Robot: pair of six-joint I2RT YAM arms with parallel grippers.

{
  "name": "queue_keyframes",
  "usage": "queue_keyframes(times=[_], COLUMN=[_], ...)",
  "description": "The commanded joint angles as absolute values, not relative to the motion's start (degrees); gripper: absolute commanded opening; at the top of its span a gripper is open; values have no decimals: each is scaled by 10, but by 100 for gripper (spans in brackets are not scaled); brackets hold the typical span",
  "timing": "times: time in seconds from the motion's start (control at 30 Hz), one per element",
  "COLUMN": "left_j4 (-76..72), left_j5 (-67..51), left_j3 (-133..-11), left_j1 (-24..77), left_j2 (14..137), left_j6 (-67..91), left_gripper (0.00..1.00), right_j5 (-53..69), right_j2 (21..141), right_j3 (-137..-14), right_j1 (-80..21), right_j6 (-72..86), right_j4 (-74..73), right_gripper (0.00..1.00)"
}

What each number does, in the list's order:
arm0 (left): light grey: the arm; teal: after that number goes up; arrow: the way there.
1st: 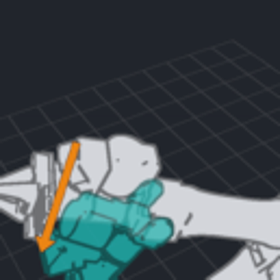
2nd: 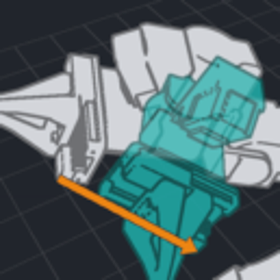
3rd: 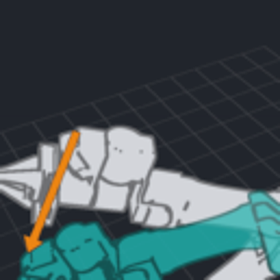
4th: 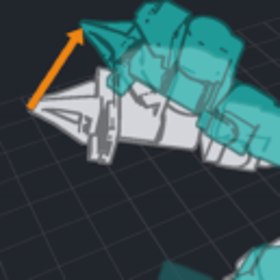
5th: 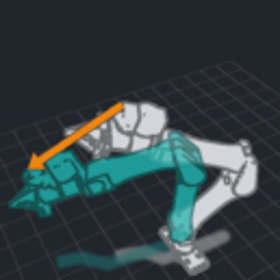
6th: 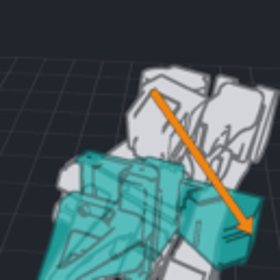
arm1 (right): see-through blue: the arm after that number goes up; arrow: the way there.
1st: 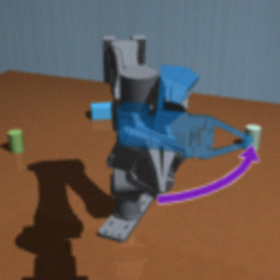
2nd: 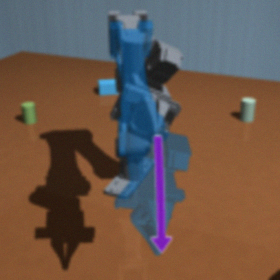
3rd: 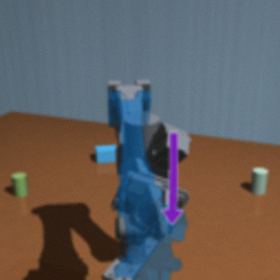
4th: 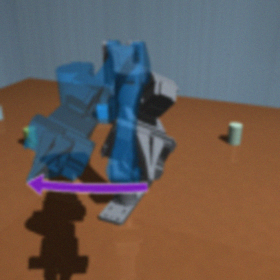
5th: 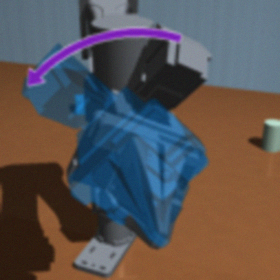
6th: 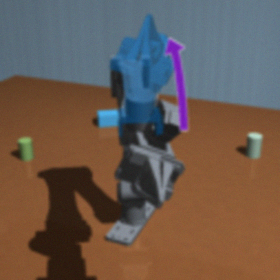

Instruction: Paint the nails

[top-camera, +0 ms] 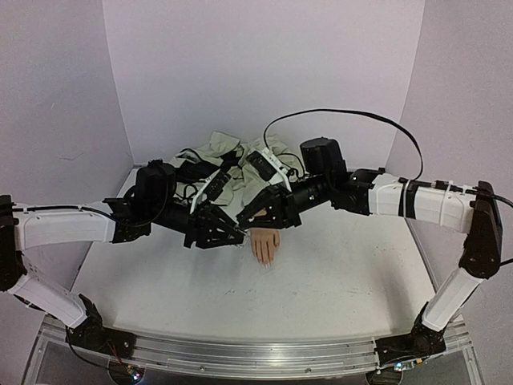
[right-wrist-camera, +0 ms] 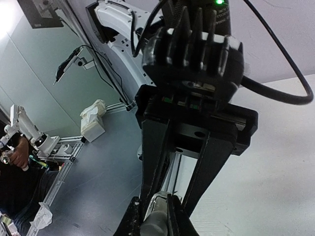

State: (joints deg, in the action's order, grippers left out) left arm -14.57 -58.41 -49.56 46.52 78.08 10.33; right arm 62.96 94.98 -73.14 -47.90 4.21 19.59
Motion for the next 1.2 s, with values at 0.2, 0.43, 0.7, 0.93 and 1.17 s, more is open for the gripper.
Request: queue_keyframes(times=[0.2, 0.43, 0.7, 0.93, 1.17], left_j4=[-194, -194, -193, -194, -193], left_j5=[-109, 98, 169, 172, 165], left_j3=[-454, -482, -526, -538, -538], left_j1=[501, 563, 599, 604, 604], left_j2=[723, 768, 836, 854, 850], left_j6=[-20, -84, -131, -124, -127], left_gripper=[0, 0, 0, 0, 0], right_j5=[281, 265, 229, 232, 229], right_j2=[892, 939, 948, 969, 969], right_j3=[-735, -727, -734, -729, -730], right_j1=[-467, -469, -473, -474, -474], right_j6=[182, 320, 354, 376, 369], right_j4=[160, 187, 192, 191, 191], right_gripper=[80, 77, 56, 45, 20])
